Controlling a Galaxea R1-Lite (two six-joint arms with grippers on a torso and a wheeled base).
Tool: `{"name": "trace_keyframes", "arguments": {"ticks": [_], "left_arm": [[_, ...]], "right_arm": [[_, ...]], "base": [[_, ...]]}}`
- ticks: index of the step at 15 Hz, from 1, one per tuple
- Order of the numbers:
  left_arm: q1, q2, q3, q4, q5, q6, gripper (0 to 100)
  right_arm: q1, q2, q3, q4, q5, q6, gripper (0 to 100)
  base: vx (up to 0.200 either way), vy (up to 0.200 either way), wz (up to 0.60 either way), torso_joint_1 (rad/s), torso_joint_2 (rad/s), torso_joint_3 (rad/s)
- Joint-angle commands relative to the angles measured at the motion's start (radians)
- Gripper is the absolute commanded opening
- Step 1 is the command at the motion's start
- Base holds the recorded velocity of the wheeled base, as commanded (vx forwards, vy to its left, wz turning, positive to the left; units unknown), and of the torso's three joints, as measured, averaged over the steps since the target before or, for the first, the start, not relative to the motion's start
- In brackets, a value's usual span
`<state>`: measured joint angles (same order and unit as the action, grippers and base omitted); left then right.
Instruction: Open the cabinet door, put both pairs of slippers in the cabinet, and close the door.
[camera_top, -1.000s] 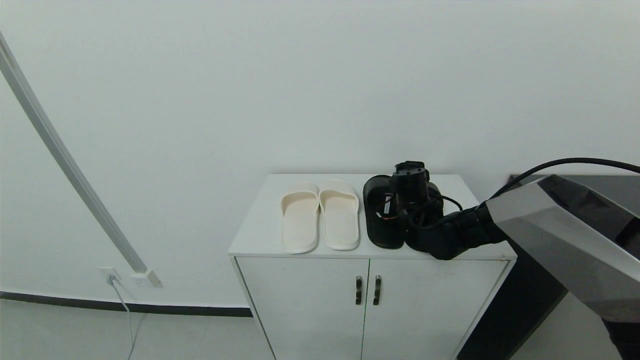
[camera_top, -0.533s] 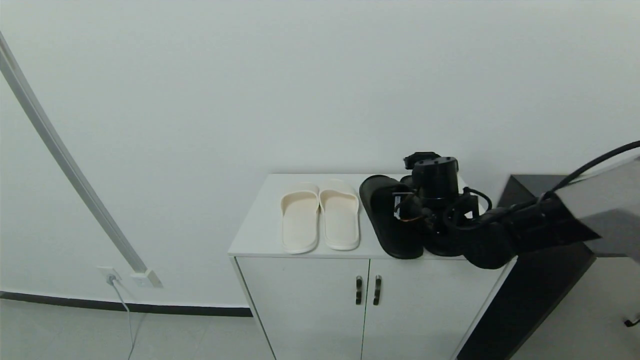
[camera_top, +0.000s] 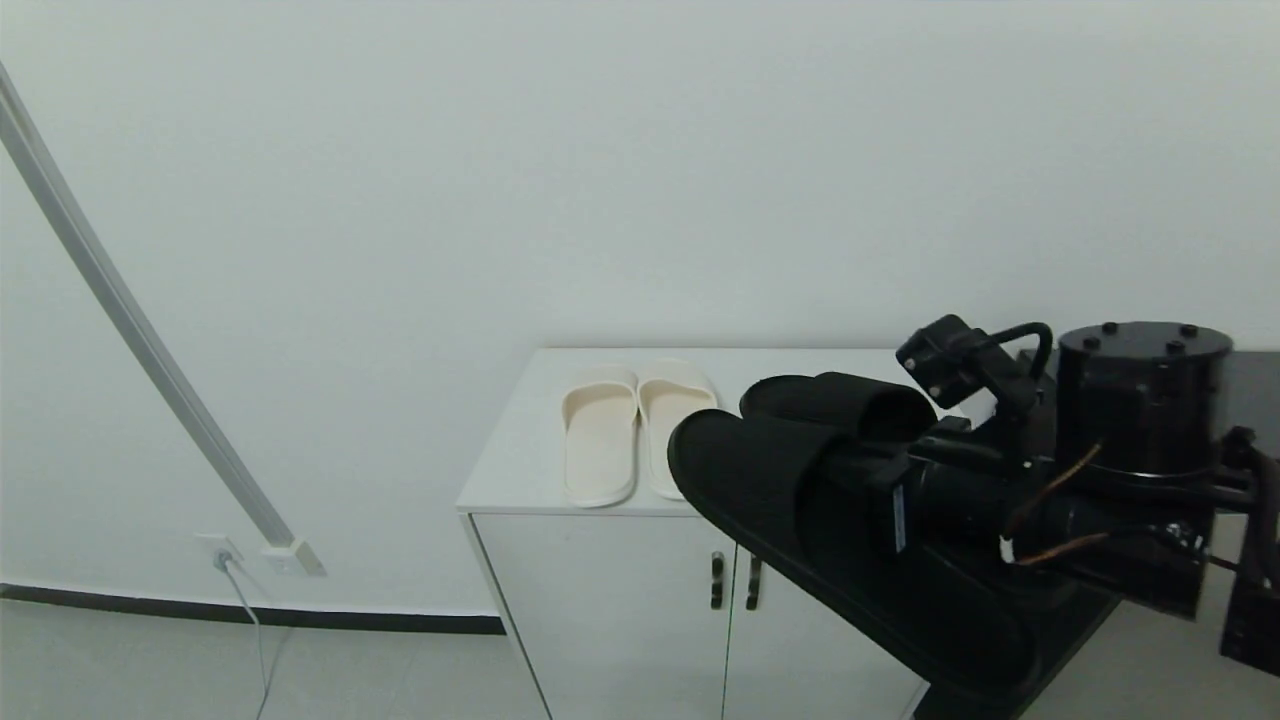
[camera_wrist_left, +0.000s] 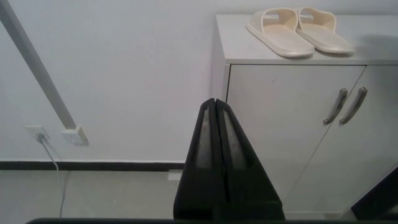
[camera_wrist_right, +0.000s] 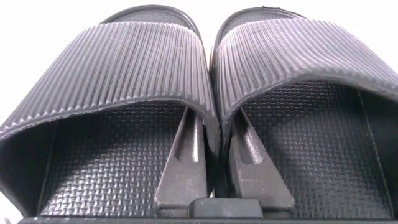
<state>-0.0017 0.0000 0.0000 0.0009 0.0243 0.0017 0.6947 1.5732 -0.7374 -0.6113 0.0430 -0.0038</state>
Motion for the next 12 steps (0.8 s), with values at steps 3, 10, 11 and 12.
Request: {"name": "trace_keyframes", "arguments": {"ticks": [3, 10, 11, 12], "left_arm": [[0.0, 0.002, 0.0, 0.001, 0.0, 0.0, 0], [0.0, 0.002, 0.0, -0.001, 0.0, 0.0, 0], [0.0, 0.002, 0.0, 0.001, 0.0, 0.0, 0], [0.0, 0.0, 0.0, -0.001, 0.0, 0.0, 0]], "right_arm": [[0.002, -0.062, 0.141, -0.136, 0.083, -0.091, 0], [0.002, -0.051, 0.167, -0.143, 0.092, -0.096, 0], [0.002, -0.048, 0.17, -0.143, 0.094, -0.096, 0], [0.002, -0.047, 0.174, -0.143, 0.092, -0.096, 0]], "base": [[0.0, 0.0, 0.0, 0.0, 0.0, 0.0], [-0.114, 0.0, 0.0, 0.002, 0.0, 0.001], [-0.2, 0.0, 0.0, 0.022, 0.0, -0.002], [-0.2, 0.0, 0.0, 0.002, 0.01, 0.002]]}}
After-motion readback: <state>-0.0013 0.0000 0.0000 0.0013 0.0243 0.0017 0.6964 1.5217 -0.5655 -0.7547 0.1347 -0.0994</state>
